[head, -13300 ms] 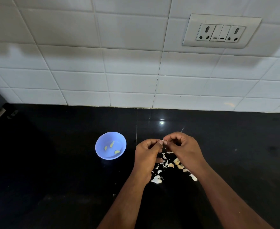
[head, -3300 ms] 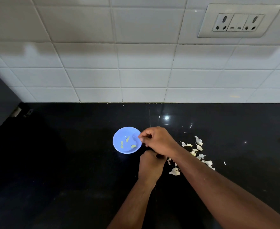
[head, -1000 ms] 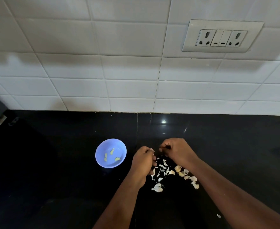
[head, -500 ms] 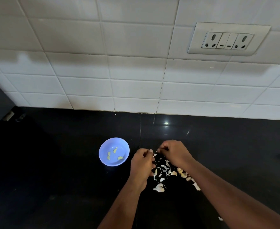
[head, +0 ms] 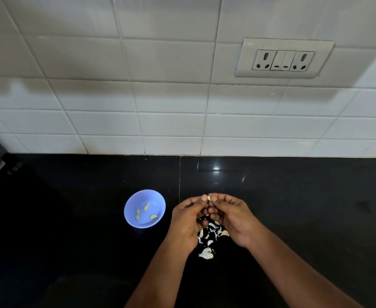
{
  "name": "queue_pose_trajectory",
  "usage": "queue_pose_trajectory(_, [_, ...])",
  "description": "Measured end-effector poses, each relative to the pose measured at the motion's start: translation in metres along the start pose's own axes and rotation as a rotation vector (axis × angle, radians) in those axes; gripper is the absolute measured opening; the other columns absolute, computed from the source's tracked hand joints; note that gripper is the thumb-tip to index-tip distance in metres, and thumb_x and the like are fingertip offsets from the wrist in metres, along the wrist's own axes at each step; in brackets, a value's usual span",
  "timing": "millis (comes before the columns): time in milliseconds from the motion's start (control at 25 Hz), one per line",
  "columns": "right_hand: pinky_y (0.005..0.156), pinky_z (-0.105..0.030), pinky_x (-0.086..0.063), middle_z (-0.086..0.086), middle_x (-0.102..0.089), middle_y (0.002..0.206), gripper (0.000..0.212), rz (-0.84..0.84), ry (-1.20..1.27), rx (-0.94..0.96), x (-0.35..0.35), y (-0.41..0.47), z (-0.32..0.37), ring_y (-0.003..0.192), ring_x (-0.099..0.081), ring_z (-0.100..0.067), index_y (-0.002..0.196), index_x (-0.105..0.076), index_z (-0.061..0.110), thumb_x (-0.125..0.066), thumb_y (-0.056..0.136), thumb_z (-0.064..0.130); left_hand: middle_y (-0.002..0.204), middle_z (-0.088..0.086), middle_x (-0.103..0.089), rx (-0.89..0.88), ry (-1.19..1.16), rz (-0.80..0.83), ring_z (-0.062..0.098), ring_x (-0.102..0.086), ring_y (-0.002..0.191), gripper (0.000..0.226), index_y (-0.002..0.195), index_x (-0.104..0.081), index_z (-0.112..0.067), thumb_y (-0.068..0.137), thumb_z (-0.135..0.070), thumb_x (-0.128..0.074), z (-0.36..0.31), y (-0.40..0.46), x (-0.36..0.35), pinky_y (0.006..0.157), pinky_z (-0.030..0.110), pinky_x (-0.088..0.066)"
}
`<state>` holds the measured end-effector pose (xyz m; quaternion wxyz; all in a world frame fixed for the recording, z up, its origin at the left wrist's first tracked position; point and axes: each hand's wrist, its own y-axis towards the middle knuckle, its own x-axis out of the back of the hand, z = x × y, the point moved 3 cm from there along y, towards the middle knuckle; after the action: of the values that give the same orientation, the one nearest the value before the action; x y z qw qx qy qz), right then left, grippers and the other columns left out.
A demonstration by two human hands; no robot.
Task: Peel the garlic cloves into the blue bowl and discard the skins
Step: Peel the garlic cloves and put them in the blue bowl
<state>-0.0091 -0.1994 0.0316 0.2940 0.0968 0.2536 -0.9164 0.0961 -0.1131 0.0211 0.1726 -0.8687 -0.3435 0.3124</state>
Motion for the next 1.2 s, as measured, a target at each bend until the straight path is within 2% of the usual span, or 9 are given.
queue_pose_trajectory(200, [0.058,-0.021,-0.060,-0.011,-0.072,0.082,0.014,0.041,0.299,-0.180,0.000,-0.006,-0.002,0.065,-0.070,-0.013,0.105,-0.074,-0.001,-0.064,0.098,0.006,0.077,0.009,-0.071,-0.084,0.050,0.054,0.012,-0.063,0.065,0.006,0.092,-0.080,-0.007,0.094,-0.011,-0.075,-0.004,-0.002,-0.005,0.053,0.024,-0.051])
queue_pose_trajectory(360, [0.055,-0.021,-0.060,-0.011,-0.071,0.077,0.016,0.060,0.297,-0.251,0.005,-0.009,-0.004,0.060,-0.070,-0.012,0.102,-0.075,-0.002,-0.059,0.100,0.001,0.076,0.013,-0.071,-0.221,0.241,0.066,0.017,-0.063,0.066,0.011,0.089,-0.077,-0.001,0.096,-0.008,-0.072,-0.010,-0.003,0.000,0.054,0.028,-0.054])
queue_pose_trajectory(440, [0.054,-0.022,-0.060,-0.010,-0.070,0.076,0.015,0.065,0.277,-0.278,0.008,-0.010,-0.004,0.059,-0.069,-0.011,0.102,-0.074,-0.002,-0.060,0.099,0.000,0.079,0.014,-0.073,-0.313,0.393,0.076,0.018,-0.065,0.069,0.012,0.086,-0.078,-0.007,0.096,-0.009,-0.072,-0.012,-0.003,0.001,0.060,0.030,-0.057])
queue_pose_trajectory(520, [0.053,-0.022,-0.060,-0.009,-0.070,0.076,0.014,0.072,0.279,-0.296,0.006,-0.010,-0.002,0.059,-0.070,-0.011,0.104,-0.073,-0.003,-0.063,0.095,-0.001,0.084,0.014,-0.075,-0.362,0.452,0.079,0.016,-0.067,0.072,0.013,0.085,-0.079,-0.010,0.096,-0.009,-0.072,-0.015,-0.001,0.001,0.067,0.033,-0.060])
queue_pose_trajectory(720, [0.051,-0.022,-0.060,-0.009,-0.068,0.074,0.013,0.133,0.324,-0.336,0.011,-0.011,0.003,0.056,-0.069,-0.012,0.101,-0.073,-0.001,-0.065,0.090,-0.001,0.089,0.013,-0.076,-0.341,0.400,0.186,0.018,-0.067,0.080,0.012,0.086,-0.079,-0.011,0.096,-0.008,-0.072,-0.018,0.000,0.001,0.074,0.033,-0.059])
queue_pose_trajectory(880, [0.051,-0.021,-0.059,-0.009,-0.066,0.075,0.013,0.214,0.326,-0.361,0.018,-0.010,0.009,0.057,-0.068,-0.013,0.099,-0.076,0.001,-0.071,0.087,-0.002,0.088,0.013,-0.074,-0.327,0.314,0.270,0.022,-0.067,0.083,0.010,0.089,-0.078,-0.008,0.096,-0.010,-0.072,-0.016,0.001,0.001,0.078,0.039,-0.058])
queue_pose_trajectory(1040, [0.054,-0.021,-0.060,-0.010,-0.067,0.080,0.047,0.313,0.325,-0.344,0.020,-0.008,0.011,0.060,-0.068,-0.012,0.104,-0.074,0.000,-0.096,0.063,-0.002,0.086,0.010,-0.073,-0.341,0.320,0.277,0.021,-0.066,0.080,0.010,0.091,-0.077,-0.006,0.098,-0.009,-0.071,-0.016,0.002,-0.005,0.075,0.036,-0.058])
queue_pose_trajectory(1200, [0.053,-0.020,-0.058,-0.012,-0.066,0.082,0.046,0.314,0.329,-0.312,0.019,-0.007,0.011,0.059,-0.066,-0.010,0.102,-0.073,0.002,-0.097,0.062,-0.002,0.084,0.010,-0.071,-0.316,0.315,0.245,0.020,-0.063,0.076,0.012,0.093,-0.077,-0.006,0.100,-0.012,-0.069,-0.014,0.003,-0.009,0.071,0.034,-0.058])
